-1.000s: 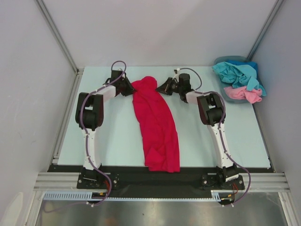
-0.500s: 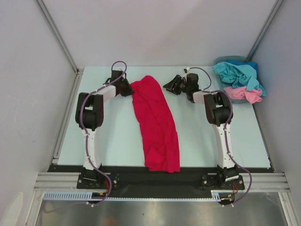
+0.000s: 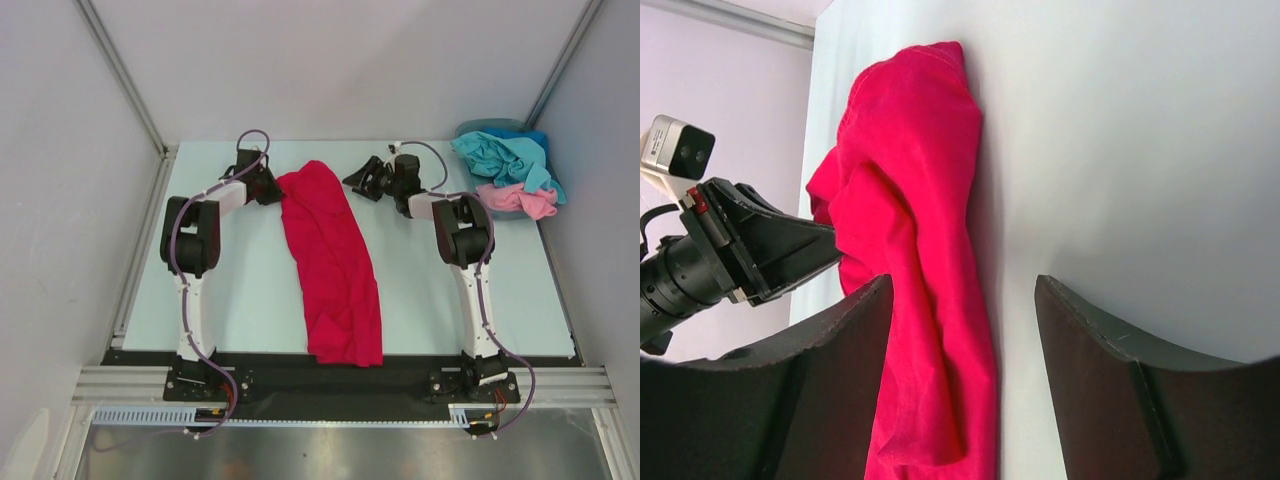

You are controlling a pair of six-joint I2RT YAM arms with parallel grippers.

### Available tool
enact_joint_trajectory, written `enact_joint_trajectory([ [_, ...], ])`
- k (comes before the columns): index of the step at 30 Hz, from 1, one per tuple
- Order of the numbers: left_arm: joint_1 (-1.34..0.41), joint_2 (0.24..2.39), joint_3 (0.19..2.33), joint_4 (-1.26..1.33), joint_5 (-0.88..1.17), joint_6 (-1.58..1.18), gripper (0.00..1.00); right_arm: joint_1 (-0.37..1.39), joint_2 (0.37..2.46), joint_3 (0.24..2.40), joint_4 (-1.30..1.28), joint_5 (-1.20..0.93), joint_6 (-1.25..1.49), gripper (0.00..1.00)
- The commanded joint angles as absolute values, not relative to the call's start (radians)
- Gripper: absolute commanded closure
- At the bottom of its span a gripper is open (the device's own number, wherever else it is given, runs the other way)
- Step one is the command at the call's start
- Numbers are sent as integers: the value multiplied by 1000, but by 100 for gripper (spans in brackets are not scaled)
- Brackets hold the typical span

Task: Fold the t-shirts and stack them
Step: Fold the tshirt

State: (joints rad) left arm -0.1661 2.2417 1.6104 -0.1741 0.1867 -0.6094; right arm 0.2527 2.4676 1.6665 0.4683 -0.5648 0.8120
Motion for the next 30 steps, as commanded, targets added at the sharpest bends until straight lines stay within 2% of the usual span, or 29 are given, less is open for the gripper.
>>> enact_joint_trajectory([
  [1,-170,2163,1641,-187,176,-588,82,282,2473,1715,480,-581,818,36],
  [15,-170,2143,1621,-193,172,-572,83,345,2539,1838,345,-603,779,37],
  [18,-170,2143,1621,-195,170,-572,83,339,2530,1829,356,-606,779,43],
  [21,-170,2148,1624,-193,172,-571,84,336,2520,1819,353,-592,773,75],
  [22,-170,2149,1631,-198,169,-571,85,334,2516,1810,351,-586,772,96],
  [23,-170,2154,1635,-201,169,-569,85,333,2504,1801,351,-580,769,100],
  [30,-172,2201,1718,-264,170,-551,87,318,2410,1643,425,-483,738,100],
])
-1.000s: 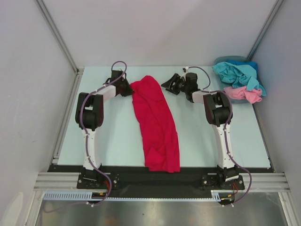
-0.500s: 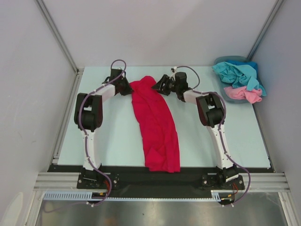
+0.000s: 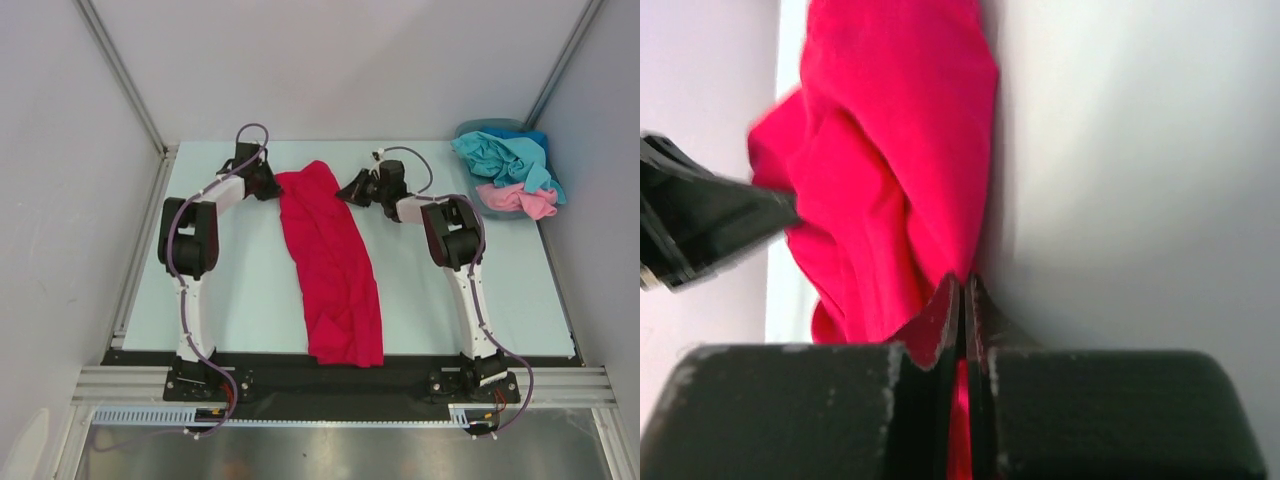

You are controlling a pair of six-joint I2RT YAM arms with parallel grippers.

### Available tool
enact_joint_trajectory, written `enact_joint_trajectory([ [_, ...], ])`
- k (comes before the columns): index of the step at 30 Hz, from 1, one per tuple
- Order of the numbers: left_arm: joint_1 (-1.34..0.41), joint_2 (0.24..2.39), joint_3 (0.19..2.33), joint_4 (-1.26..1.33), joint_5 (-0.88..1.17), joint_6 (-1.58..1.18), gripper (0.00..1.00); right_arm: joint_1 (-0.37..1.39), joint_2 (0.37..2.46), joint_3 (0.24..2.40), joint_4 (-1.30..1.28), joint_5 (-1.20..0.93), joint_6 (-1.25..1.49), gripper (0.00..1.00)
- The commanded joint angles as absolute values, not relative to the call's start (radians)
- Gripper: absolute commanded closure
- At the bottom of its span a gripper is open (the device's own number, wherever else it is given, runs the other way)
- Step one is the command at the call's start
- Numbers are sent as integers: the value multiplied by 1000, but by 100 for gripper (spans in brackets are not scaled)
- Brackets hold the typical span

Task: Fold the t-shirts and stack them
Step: Fold the tshirt

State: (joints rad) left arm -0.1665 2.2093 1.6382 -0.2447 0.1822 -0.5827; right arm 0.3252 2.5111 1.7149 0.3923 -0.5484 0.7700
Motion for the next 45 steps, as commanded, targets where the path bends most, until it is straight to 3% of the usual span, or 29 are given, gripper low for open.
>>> enact_joint_trajectory([
  [1,-176,2224,1761,-290,173,-546,87,313,2393,1614,446,-463,744,100],
  [9,-253,2356,2041,-451,227,-465,87,253,2342,1542,496,-371,755,100],
  [18,-279,2497,2246,-571,265,-439,85,198,2459,1836,342,-380,764,100],
  [26,-252,2562,2358,-601,238,-485,73,175,2582,2054,249,-390,788,100],
  [33,-235,2548,2330,-594,177,-463,65,173,2528,1881,334,-383,793,100],
  [37,-235,2553,2335,-580,160,-469,49,179,2500,1799,387,-387,813,100],
  [41,-236,2551,2327,-572,161,-485,43,181,2481,1761,399,-388,808,100],
  [42,-238,2534,2319,-563,163,-486,42,181,2477,1763,397,-387,804,98],
  [43,-239,2520,2286,-551,163,-485,42,179,2473,1764,394,-387,802,72],
  [45,-244,2472,2244,-510,166,-476,41,183,2456,1767,397,-385,796,48],
])
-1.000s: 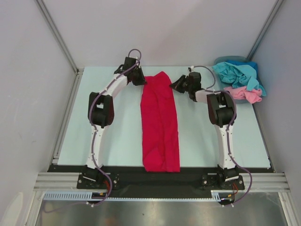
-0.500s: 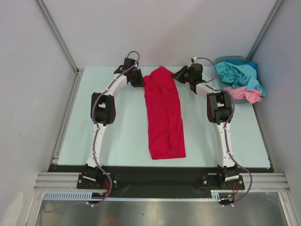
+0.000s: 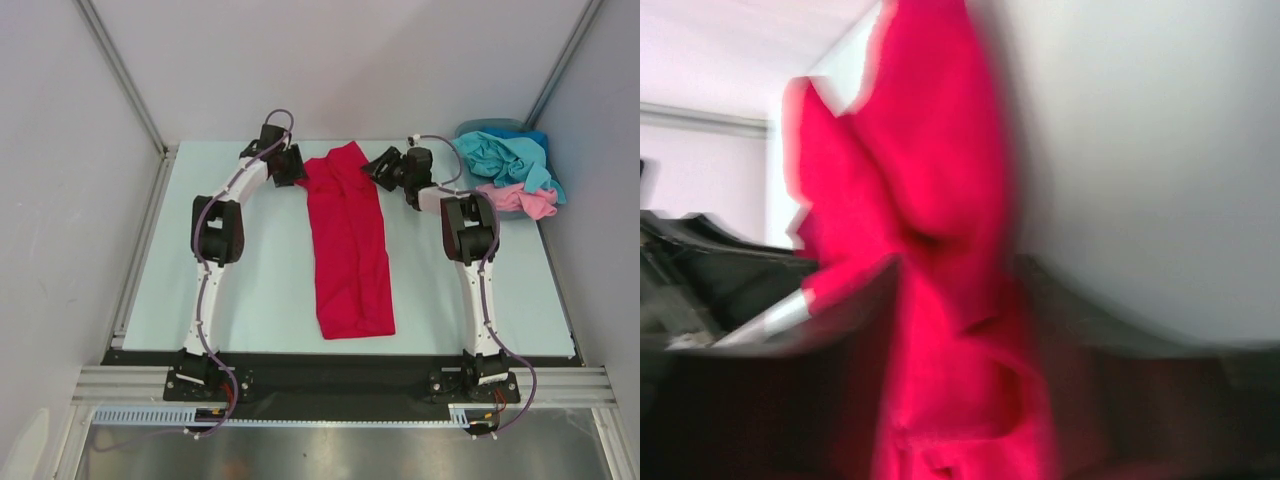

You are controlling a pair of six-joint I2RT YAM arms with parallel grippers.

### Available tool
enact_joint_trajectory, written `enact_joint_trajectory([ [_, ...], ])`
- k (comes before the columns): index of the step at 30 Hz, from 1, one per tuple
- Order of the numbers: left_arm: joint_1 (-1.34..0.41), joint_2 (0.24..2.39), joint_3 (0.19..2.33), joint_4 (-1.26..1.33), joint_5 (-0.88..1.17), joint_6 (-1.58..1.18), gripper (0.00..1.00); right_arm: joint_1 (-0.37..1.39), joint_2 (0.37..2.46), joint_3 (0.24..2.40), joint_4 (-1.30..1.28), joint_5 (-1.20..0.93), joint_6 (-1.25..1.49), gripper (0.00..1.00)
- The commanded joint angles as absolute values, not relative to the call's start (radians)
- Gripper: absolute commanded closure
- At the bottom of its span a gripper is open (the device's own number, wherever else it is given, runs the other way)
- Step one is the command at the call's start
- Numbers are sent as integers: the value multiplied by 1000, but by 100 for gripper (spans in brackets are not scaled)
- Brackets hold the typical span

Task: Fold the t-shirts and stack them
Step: Fold the tshirt

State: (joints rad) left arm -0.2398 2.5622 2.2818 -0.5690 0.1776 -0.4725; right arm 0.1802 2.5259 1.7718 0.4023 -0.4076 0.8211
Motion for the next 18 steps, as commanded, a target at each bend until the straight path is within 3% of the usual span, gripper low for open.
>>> enact_joint_trajectory([
  [1,-244,2458,2206,-496,167,-476,41,183,2448,1770,399,-385,782,30],
  [3,-245,2428,2178,-469,175,-474,40,192,2428,1779,397,-381,767,18],
  [4,-244,2410,2168,-468,189,-472,40,196,2421,1781,385,-371,752,1],
  [12,-250,2270,2051,-413,181,-457,39,215,2318,1750,361,-319,718,0],
  [18,-279,2077,1823,-379,210,-492,39,200,2094,1484,379,-262,783,0],
])
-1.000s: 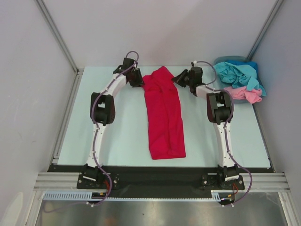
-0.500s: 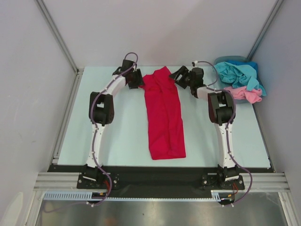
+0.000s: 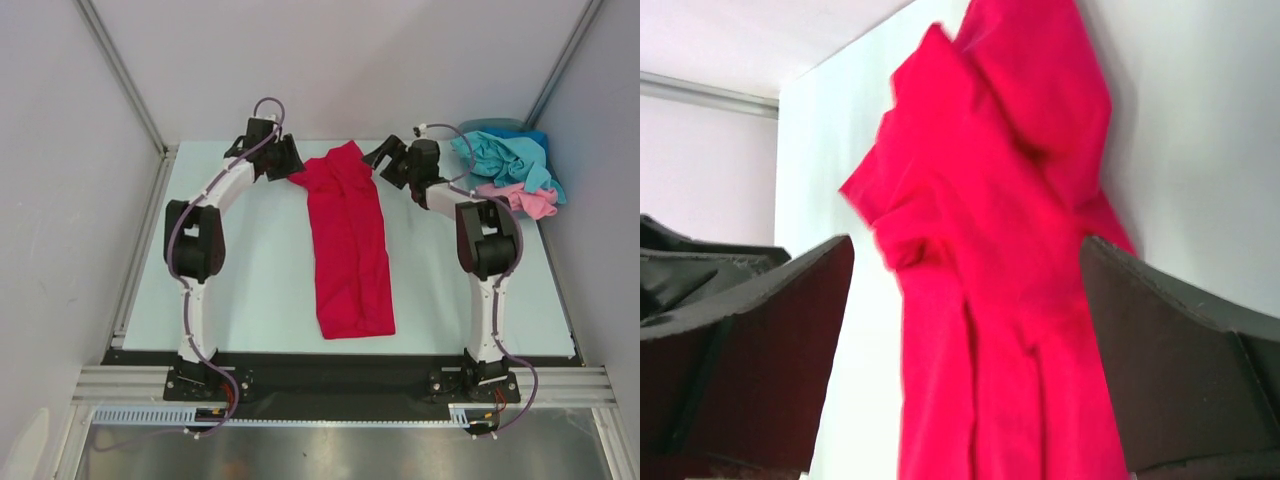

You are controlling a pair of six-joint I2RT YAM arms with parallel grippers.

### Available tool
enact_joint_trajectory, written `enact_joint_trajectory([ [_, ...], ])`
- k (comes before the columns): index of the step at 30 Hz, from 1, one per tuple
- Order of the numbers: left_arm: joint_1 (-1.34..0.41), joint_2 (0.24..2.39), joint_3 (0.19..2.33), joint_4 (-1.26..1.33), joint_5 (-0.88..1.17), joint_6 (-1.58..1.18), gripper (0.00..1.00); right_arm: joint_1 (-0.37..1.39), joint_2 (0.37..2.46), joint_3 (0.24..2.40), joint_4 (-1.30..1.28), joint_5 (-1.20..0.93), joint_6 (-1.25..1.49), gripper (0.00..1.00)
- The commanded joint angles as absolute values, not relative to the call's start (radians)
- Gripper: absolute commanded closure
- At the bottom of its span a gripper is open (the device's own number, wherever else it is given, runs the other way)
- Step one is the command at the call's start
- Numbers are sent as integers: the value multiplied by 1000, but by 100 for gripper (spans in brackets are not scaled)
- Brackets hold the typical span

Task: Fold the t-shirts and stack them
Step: Fold the tshirt

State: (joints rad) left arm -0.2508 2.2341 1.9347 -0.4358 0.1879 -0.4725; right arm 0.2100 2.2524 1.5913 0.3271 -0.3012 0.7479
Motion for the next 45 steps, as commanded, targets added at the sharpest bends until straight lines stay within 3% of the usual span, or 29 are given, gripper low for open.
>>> enact_joint_trajectory([
  [1,-287,2047,1771,-356,213,-502,39,198,2057,1439,365,-258,808,0],
  [9,-440,1723,1174,-131,177,-620,40,224,1554,852,264,-101,857,0],
  [18,-589,1457,737,-9,74,-704,41,279,1177,552,83,-117,836,0],
  [26,-741,1348,601,-5,-24,-779,42,400,957,346,5,-64,887,0],
  [45,-954,1290,443,51,-115,-908,43,596,907,189,-23,-51,969,0],
])
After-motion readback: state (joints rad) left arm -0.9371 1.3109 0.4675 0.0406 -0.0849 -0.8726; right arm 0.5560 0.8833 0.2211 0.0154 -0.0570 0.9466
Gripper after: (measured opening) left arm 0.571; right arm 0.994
